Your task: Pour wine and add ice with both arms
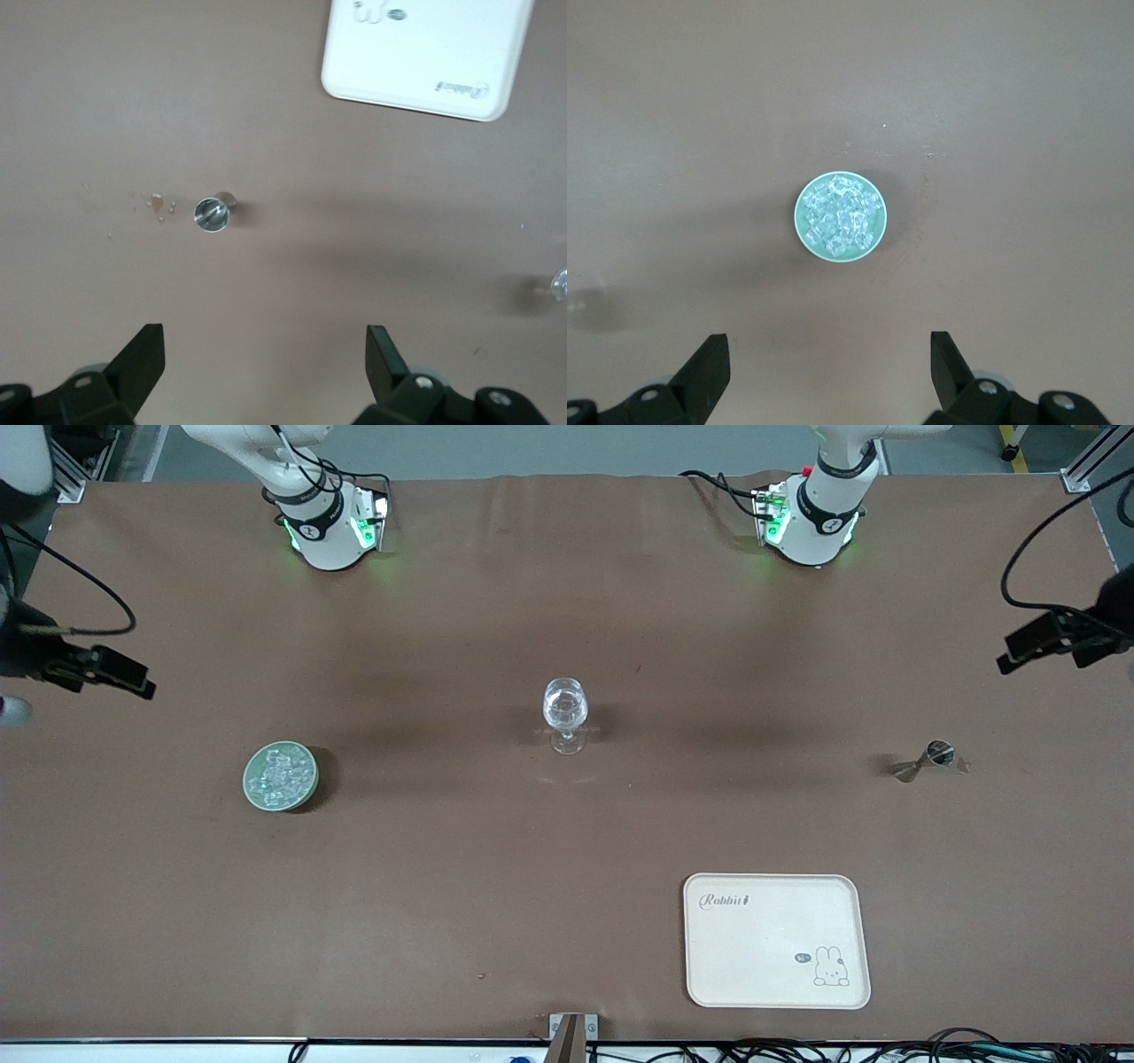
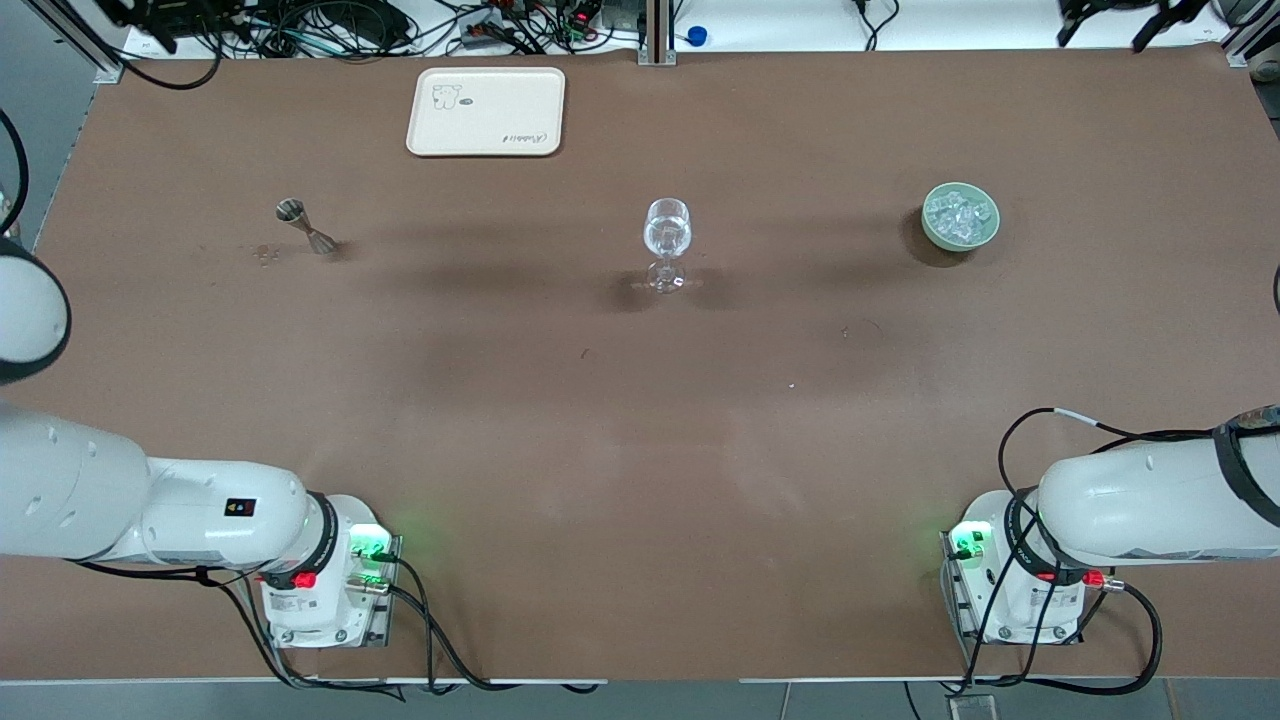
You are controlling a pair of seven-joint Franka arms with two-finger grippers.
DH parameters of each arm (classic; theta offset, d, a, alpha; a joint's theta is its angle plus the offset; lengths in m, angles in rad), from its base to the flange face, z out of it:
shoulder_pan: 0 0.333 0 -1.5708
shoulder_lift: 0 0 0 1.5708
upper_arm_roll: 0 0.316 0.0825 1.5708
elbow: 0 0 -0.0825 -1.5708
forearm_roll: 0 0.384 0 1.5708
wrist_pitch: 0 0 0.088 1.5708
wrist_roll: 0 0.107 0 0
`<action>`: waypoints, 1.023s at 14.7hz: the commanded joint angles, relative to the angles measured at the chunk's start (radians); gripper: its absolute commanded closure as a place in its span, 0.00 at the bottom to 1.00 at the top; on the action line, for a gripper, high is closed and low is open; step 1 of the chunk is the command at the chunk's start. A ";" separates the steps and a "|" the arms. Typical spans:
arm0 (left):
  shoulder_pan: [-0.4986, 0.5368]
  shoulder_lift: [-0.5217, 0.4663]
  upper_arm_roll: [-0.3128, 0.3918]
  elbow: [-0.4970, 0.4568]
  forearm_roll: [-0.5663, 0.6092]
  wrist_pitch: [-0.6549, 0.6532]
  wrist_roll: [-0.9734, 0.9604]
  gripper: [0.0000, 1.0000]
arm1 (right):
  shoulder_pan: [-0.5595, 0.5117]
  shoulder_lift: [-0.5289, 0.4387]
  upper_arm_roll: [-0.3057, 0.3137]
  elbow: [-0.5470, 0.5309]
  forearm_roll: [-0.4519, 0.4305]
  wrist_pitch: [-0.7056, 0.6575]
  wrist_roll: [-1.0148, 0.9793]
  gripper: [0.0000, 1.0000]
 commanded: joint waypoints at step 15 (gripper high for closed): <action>0.009 0.610 0.625 0.026 -0.728 -0.087 -0.128 0.00 | 0.025 0.175 0.002 -0.575 -0.009 0.832 0.005 0.00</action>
